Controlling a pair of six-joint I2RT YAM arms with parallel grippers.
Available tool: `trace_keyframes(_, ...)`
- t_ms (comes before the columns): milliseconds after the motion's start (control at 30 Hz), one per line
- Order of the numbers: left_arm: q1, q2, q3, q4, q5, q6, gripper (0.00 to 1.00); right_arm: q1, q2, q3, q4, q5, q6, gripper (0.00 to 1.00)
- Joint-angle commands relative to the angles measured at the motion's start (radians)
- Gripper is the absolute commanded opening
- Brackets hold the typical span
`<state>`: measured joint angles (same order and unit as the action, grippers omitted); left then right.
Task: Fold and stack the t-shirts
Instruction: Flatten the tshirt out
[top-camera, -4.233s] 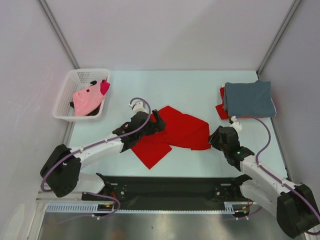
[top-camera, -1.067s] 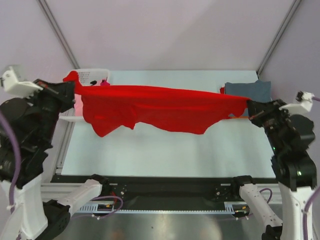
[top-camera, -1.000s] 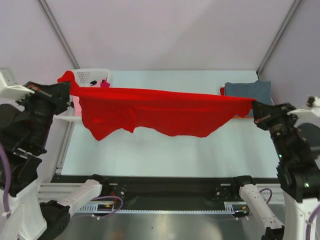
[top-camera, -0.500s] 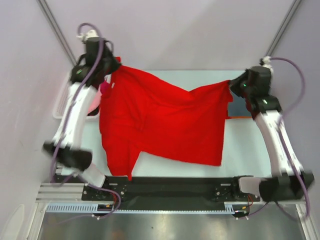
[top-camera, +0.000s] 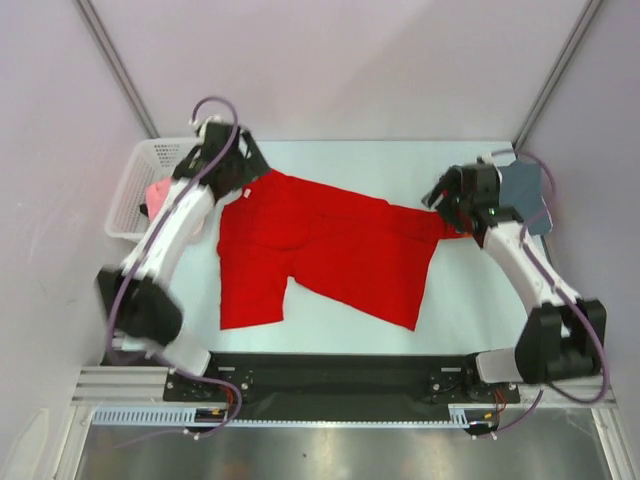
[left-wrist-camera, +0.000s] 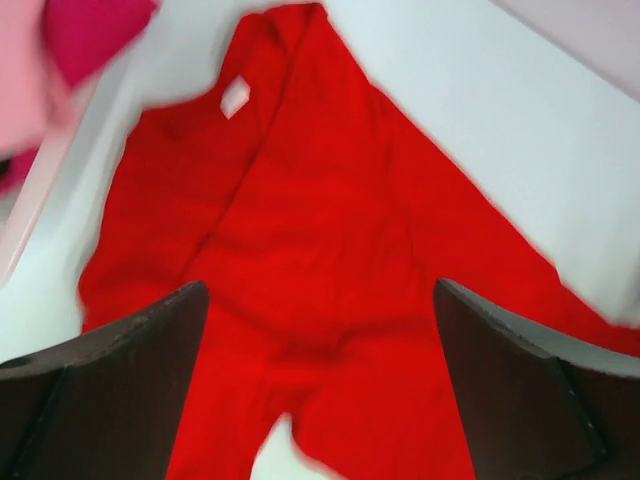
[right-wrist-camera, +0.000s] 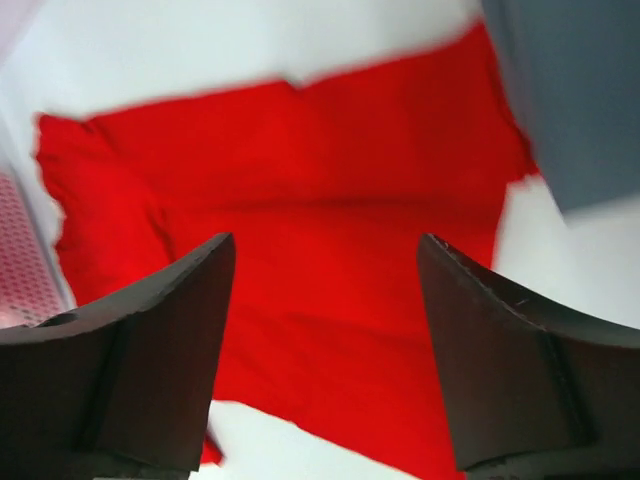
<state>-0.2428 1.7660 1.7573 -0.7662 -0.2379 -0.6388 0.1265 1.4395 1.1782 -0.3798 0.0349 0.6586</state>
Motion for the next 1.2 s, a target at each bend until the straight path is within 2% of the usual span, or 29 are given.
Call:
trace_keyframes(0,-0.023,-0.413,-0.396,0.206,-0.041,-0.015,1.00,0.019,-0.157,-0.181,0.081,0.059,0.051,0.76)
trace_keyframes(67,-0.021,-0.529,-0.557,0.315,-0.020,-0.036,0.98,0.048,-0.212,-0.294,0.079,0.105,0.059,0.74)
trace_keyframes(100,-0.021,-0.574,-0.681,0.333,0.006,-0.045,0.97,0.073,-0.250,-0.327,0.076,0.114,0.062,0.73)
trace_keyframes(133,-0.021,-0.655,-0.731,0.341,0.011,-0.058,0.96,0.088,-0.266,-0.353,0.071,0.118,0.064,0.73)
trace_keyframes(200,-0.021,-0.715,-0.851,0.338,0.029,-0.078,0.93,0.128,-0.298,-0.422,0.064,0.132,0.071,0.73)
trace_keyframes(367,-0.021,-0.855,-1.038,0.311,0.037,-0.142,0.91,0.188,-0.321,-0.520,0.036,0.163,0.124,0.72)
trace_keyframes(433,-0.021,-0.872,-1.096,0.289,0.023,-0.160,0.91,0.202,-0.330,-0.568,0.022,0.197,0.165,0.71)
trace_keyframes(467,-0.020,-0.875,-1.110,0.277,0.006,-0.182,0.96,0.203,-0.332,-0.586,0.030,0.200,0.173,0.71)
trace_keyframes(567,0.013,-0.867,-1.153,0.254,-0.038,-0.216,0.95,0.193,-0.311,-0.640,0.108,0.203,0.179,0.67)
trace_keyframes(733,0.036,-0.803,-1.202,0.297,0.014,-0.209,0.94,0.188,-0.167,-0.533,0.150,0.221,0.154,0.64)
trace_keyframes(833,0.042,-0.766,-1.213,0.254,-0.020,-0.260,0.93,0.197,-0.047,-0.476,0.166,0.215,0.157,0.64)
trace_keyframes(933,0.056,-0.767,-1.263,0.291,0.000,-0.314,0.92,0.202,0.067,-0.408,0.183,0.220,0.174,0.64)
trace_keyframes(1167,0.066,-0.749,-1.314,0.366,0.006,-0.323,0.90,0.194,0.332,-0.154,0.125,0.261,0.164,0.64)
